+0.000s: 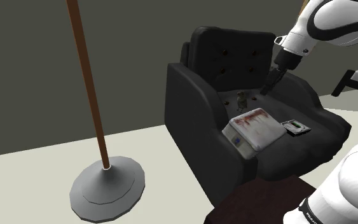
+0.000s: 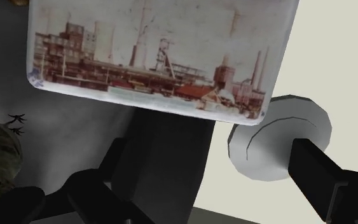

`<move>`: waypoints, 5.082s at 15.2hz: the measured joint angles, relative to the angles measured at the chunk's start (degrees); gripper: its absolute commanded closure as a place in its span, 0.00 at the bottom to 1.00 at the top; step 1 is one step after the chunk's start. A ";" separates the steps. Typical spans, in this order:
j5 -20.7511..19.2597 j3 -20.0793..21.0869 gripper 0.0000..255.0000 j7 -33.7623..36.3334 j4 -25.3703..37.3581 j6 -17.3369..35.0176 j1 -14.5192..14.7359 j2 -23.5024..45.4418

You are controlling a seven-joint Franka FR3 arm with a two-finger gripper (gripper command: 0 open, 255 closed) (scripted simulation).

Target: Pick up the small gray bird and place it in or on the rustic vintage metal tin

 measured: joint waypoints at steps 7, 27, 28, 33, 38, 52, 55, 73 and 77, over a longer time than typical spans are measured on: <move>-2.93 -9.44 0.00 -12.93 -1.20 13.08 0.95 8.51; 39.12 -34.40 0.00 -71.82 22.15 30.16 12.25 55.76; 40.31 -33.93 0.00 -72.67 22.37 30.38 11.87 56.64; 45.16 -31.70 0.00 -75.78 23.51 31.31 10.13 60.64; 46.03 -31.25 0.00 -76.29 23.66 31.55 9.84 61.33; 45.04 -31.72 1.00 -75.46 23.90 31.08 10.19 60.73; 42.67 -32.77 1.00 -73.52 24.33 30.01 11.09 59.22; 28.83 -37.03 1.00 -62.02 29.36 21.74 15.05 50.24; 26.43 -37.38 1.00 -59.93 31.18 19.39 15.43 48.68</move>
